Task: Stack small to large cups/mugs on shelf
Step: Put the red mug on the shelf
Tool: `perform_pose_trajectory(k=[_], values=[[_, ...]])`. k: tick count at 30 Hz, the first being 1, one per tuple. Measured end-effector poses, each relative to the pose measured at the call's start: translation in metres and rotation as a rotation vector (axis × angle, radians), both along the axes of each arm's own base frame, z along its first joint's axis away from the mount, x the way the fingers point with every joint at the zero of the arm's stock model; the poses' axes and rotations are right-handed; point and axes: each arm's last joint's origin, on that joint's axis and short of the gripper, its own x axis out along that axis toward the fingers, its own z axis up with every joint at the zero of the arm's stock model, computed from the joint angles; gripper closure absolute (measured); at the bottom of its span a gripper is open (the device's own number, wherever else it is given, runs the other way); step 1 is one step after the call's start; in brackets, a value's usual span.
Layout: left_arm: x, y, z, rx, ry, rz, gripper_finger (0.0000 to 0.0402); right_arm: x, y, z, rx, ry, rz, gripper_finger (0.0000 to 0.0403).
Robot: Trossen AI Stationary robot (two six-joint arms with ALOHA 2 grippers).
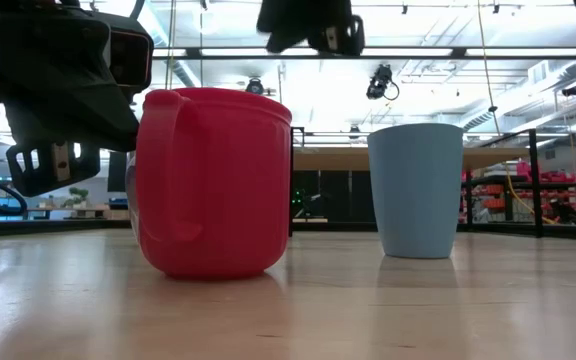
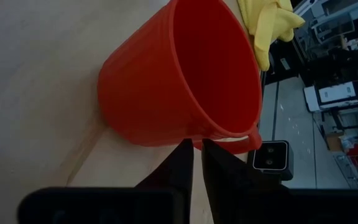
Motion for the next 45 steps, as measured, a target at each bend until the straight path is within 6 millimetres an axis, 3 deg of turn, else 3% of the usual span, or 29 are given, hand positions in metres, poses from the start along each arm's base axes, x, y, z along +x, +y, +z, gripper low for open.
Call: perform_pose_trajectory(k=[12, 22, 28, 45], values=[[0.000, 0.000, 0.000, -0.001, 0.001, 0.001, 0.0360, 0.013, 0.004, -0.041, -0.032, 0.099, 0.001, 0.0316], [0.000, 0.000, 0.000, -0.002, 0.001, 0.002, 0.0360, 0.015, 0.002, -0.042, -0.059, 0.093, -0.021, 0.0316], [0.000, 0.000, 0.000, -0.001, 0.001, 0.002, 0.0362, 0.021, 0.002, -0.056, -0.061, 0.108, -0.027, 0.0316], [0.000, 0.000, 0.000, 0.005, 0.003, 0.000, 0.0362, 0.021, -0.001, -0.057, -0.069, 0.118, -0.043, 0.0339]])
